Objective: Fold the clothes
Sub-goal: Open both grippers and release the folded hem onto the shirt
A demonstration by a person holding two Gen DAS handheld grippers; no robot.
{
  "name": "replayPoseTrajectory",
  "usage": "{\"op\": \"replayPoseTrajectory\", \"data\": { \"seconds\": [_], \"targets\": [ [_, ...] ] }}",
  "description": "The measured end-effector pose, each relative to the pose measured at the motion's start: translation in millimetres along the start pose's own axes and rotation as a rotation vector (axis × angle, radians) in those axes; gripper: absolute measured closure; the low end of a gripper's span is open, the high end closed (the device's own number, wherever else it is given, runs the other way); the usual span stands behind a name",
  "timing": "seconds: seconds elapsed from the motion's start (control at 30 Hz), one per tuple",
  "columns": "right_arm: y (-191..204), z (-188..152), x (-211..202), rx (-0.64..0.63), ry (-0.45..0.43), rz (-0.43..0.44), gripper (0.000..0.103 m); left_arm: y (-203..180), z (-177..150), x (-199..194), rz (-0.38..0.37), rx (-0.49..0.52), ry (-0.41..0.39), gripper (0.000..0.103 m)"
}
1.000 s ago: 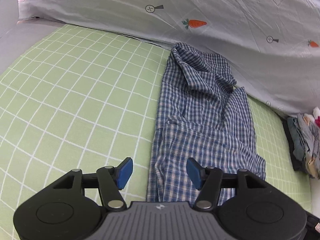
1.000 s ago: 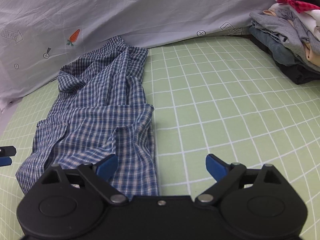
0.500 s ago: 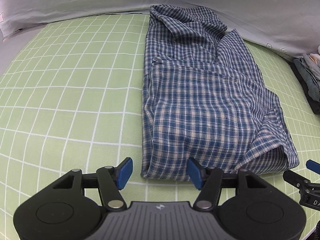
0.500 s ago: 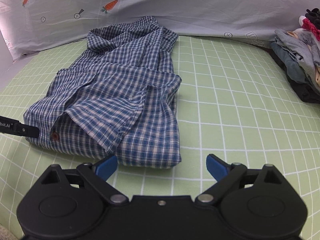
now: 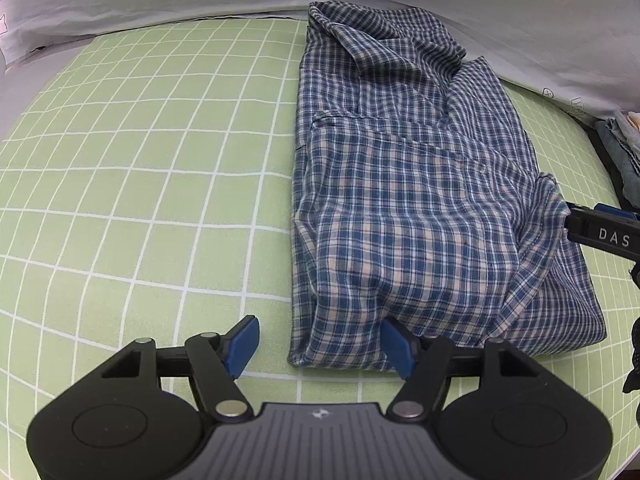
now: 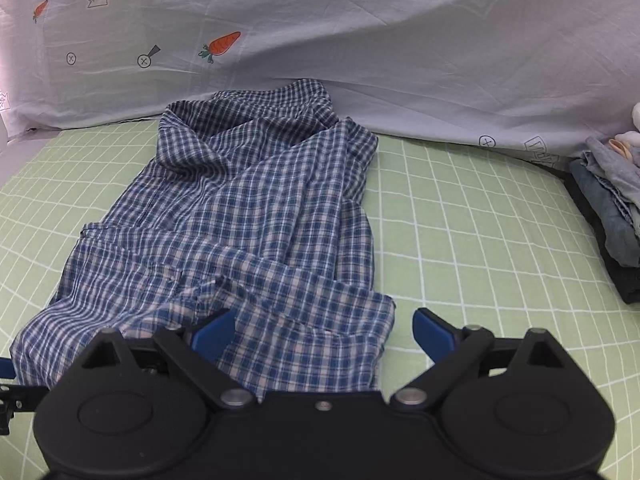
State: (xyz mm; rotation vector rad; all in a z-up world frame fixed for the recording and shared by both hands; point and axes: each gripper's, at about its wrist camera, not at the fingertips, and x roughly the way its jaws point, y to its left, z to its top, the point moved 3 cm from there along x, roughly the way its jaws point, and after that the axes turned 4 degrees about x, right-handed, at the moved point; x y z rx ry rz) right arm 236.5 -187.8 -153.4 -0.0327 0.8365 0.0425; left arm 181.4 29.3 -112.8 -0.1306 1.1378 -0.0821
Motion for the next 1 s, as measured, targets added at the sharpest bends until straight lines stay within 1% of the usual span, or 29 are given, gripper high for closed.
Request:
{"op": "replayPoseTrajectory", "data": {
  "seconds": [0.13,0.23,0.3,0.37,0.43,0.5,0.67,0.77,0.87,0.93,1.0],
  "targets": [
    [-20.4,-13.0,-13.5,0.077,0.001,-0.016,0.006,6.0,4.8,-2.5,-0.013,-0.032,-0.004,0.035],
    [-28.4,-23.6,-19.0,0.144,0.016,0.023,0.003,9.3,7.0,-2.5,-0.026,-0.059,0.000,0.034],
    [-22.7,-25.2,-8.7,0.150,0.054,0.030,0.003,12.3,5.9,3.0,-0.053,-0.099,0.021,0.034],
    [-10.4,-22.3,0.2,0.111,0.073,0.027,0.003,13.9,4.5,5.6,-0.068,-0.126,0.033,0.034],
    [4.5,-17.2,5.5,0.069,0.068,0.041,0.003,11.8,2.4,2.0,-0.058,-0.109,0.025,0.034],
    [13.5,-11.0,5.7,0.061,0.057,0.063,0.003,9.3,-1.1,-3.0,-0.039,-0.087,0.019,0.034],
    [15.2,-0.7,-18.2,0.122,-0.044,0.137,0.003,5.5,-14.5,-13.6,0.030,-0.028,0.016,0.034],
    [5.4,-3.6,-35.1,0.156,-0.090,0.112,0.003,6.0,-21.7,-17.3,0.002,-0.051,0.016,0.034],
    [-12.9,-13.7,-45.9,0.232,-0.087,0.072,0.003,5.4,-27.4,-20.9,-0.040,-0.078,0.015,0.034],
    [-28.7,-29.8,-46.0,0.367,-0.051,0.097,0.003,6.1,-31.5,-22.0,-0.098,-0.117,0.012,0.034],
    [-44.4,-45.7,-46.1,0.502,-0.014,0.121,0.003,8.4,-33.4,-20.9,-0.162,-0.185,0.016,0.034]
  ]
}}
